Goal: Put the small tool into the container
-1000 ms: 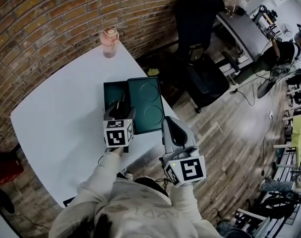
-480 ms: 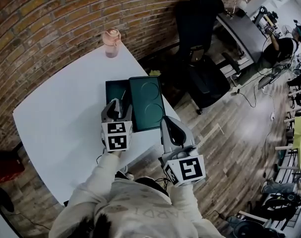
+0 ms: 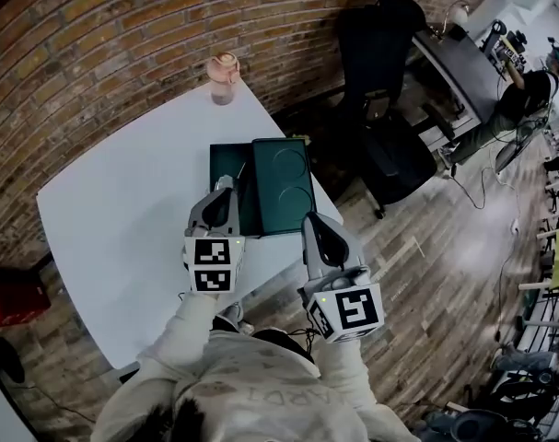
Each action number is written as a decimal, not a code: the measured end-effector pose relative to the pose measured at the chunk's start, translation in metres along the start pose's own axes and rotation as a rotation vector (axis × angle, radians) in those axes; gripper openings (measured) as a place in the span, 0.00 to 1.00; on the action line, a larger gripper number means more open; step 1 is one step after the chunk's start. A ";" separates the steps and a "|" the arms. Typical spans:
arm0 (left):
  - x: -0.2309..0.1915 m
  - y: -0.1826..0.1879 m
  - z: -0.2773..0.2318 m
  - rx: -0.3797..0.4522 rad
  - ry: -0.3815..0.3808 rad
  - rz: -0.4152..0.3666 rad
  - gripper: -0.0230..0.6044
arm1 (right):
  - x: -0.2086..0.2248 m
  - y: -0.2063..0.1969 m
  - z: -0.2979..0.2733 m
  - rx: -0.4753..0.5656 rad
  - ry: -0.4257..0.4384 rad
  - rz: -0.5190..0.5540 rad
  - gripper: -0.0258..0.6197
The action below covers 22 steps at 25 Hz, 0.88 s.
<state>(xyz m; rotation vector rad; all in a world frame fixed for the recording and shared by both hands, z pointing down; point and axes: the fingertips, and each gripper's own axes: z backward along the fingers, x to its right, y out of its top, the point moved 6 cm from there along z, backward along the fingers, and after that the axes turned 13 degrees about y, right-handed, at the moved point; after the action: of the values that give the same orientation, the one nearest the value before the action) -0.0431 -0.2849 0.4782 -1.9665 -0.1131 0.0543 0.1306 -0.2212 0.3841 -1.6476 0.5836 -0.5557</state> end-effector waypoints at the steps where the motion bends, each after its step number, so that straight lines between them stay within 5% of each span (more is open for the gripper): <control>1: -0.002 0.001 0.005 0.012 -0.003 0.003 0.05 | -0.002 0.000 0.002 0.002 0.001 0.001 0.06; 22: -0.009 0.038 0.139 0.231 -0.060 0.000 0.05 | -0.045 0.014 0.061 0.051 0.009 0.054 0.06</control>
<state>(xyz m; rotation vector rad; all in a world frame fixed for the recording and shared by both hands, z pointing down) -0.0622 -0.1732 0.3894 -1.7345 -0.1394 0.1211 0.1350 -0.1483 0.3603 -1.5770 0.6138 -0.5347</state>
